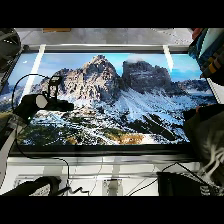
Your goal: Fold the clothes and pants, and hang the long-sleeved shirts on hangers.
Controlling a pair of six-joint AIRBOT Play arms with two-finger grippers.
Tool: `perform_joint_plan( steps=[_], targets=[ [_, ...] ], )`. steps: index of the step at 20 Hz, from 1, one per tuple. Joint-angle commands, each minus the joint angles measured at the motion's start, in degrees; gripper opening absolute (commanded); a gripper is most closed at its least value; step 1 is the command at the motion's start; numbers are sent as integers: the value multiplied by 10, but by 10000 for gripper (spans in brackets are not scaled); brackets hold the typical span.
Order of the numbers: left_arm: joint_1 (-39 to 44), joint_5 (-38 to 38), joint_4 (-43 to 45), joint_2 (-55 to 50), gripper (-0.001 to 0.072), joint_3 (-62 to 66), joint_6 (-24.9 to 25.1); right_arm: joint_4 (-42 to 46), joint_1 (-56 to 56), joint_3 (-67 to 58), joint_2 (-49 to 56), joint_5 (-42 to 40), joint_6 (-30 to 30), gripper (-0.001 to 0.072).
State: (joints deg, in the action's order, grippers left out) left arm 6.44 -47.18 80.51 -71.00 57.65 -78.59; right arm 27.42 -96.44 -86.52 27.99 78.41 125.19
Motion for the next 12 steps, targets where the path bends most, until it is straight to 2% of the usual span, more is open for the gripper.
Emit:
perform_joint_plan(
  steps=[1,3,4,7,8,9,11,12],
  targets=[
    [0,0,0,0,5,0,0,-26,0,0,0,1,3,623],
    [0,0,0,0,5,0,0,-30,0,0,0,5,-25,613],
    [0,0,0,0,5,0,0,-41,0,0,0,5,-64,565],
    [0,-4,0,1,5,2,0,-144,0,0,4,2,-146,357],
    [0,-6,0,3,5,5,0,-169,0,0,5,1,-187,236],
    [0,-6,0,7,5,8,0,-185,0,0,6,0,-207,153],
    [0,-5,0,22,5,11,0,-195,0,0,11,-1,-228,41],
    [0,-4,0,30,5,12,0,-192,0,0,18,-3,-236,16]
  ],
)
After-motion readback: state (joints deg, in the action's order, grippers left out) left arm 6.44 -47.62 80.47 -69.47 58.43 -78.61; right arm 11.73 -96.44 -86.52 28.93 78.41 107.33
